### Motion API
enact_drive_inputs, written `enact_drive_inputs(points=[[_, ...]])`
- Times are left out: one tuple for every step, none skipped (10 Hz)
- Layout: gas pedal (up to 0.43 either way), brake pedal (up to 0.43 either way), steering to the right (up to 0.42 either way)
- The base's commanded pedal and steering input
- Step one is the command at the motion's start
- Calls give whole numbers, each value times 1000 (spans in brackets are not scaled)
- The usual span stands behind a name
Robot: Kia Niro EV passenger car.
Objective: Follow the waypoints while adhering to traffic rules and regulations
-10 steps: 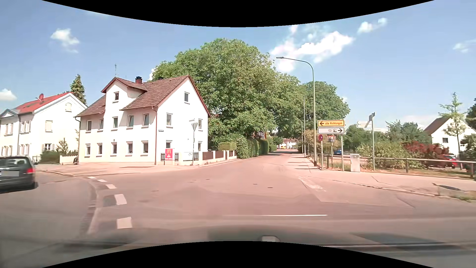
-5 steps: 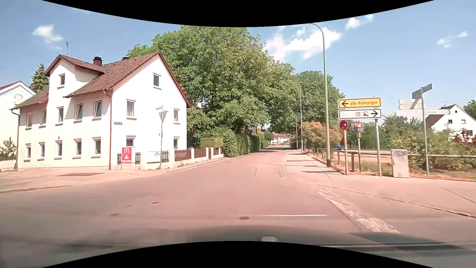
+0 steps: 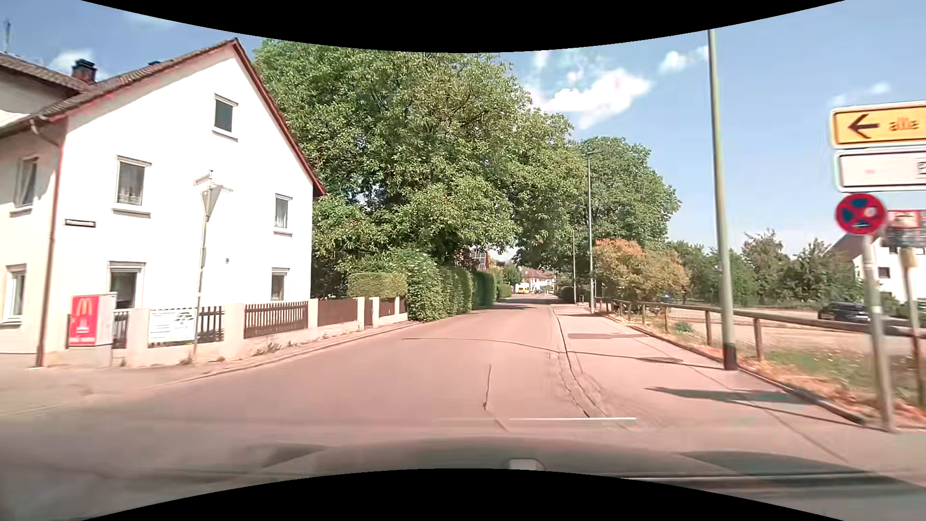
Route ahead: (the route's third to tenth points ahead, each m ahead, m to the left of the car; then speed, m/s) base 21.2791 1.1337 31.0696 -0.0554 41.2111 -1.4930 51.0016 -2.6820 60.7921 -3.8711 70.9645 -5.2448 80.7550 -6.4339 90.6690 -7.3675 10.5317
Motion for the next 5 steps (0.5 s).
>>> enact_drive_inputs(points=[[169, 0, 31], [177, 0, 35], [177, 0, 41], [177, 0, 45], [177, 0, 48]])
